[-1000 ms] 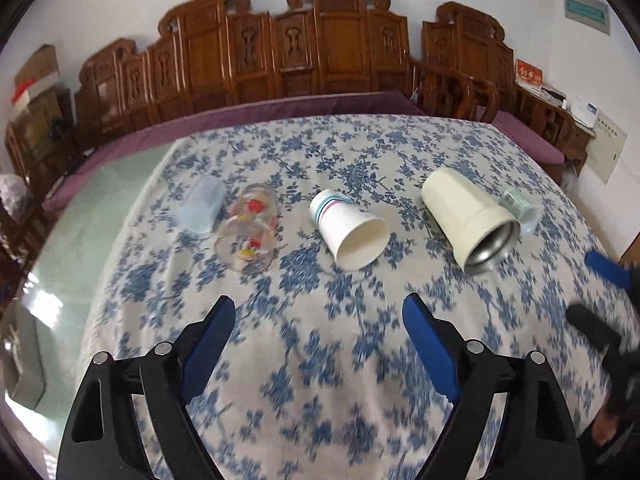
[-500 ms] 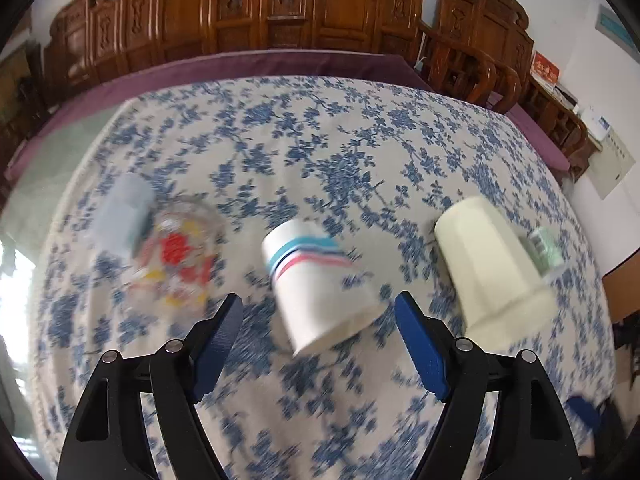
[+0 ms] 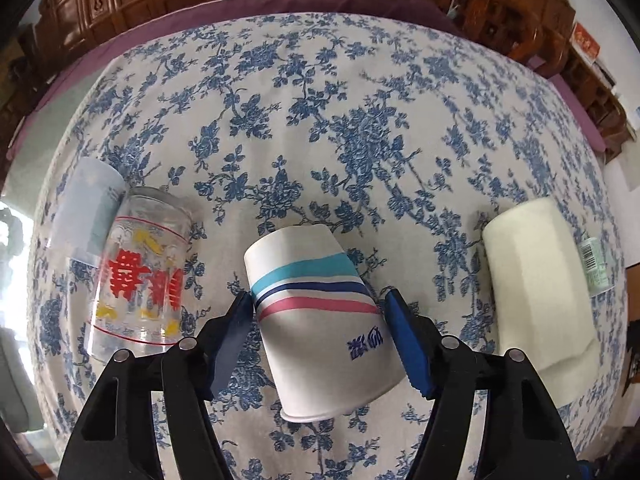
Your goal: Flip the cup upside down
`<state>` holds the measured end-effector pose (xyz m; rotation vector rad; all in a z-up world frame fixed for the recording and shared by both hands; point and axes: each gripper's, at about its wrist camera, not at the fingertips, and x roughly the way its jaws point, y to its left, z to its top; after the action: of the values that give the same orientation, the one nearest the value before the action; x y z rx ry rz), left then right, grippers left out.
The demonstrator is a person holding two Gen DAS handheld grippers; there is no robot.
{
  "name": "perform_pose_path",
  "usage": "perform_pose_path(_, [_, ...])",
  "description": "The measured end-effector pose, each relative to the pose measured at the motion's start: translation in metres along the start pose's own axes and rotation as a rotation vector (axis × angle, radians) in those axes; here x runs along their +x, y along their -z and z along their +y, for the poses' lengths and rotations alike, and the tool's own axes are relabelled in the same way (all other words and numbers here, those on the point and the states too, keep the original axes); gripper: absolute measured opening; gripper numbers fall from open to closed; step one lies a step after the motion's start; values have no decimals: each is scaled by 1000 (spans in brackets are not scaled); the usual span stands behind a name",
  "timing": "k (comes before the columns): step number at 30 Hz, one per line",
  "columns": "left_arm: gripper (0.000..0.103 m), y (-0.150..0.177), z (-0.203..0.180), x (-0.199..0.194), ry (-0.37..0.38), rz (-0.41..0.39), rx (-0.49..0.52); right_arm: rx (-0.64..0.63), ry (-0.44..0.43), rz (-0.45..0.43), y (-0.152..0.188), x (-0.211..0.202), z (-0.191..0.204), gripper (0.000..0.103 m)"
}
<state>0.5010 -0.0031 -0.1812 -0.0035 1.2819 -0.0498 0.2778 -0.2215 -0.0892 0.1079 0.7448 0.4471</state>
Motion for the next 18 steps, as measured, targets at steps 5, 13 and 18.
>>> perform_pose_path(5, [61, 6, -1, 7, -14, 46, 33, 0, 7, -5, -1, -2, -1, 83])
perform_pose_path(13, [59, 25, -7, -32, 3, -16, 82, 2, 42, -11, -1, -3, -7, 82])
perform_pose_path(18, [59, 59, -8, -66, 40, -72, 102, 24, 88, -2, 5, -7, -19, 82])
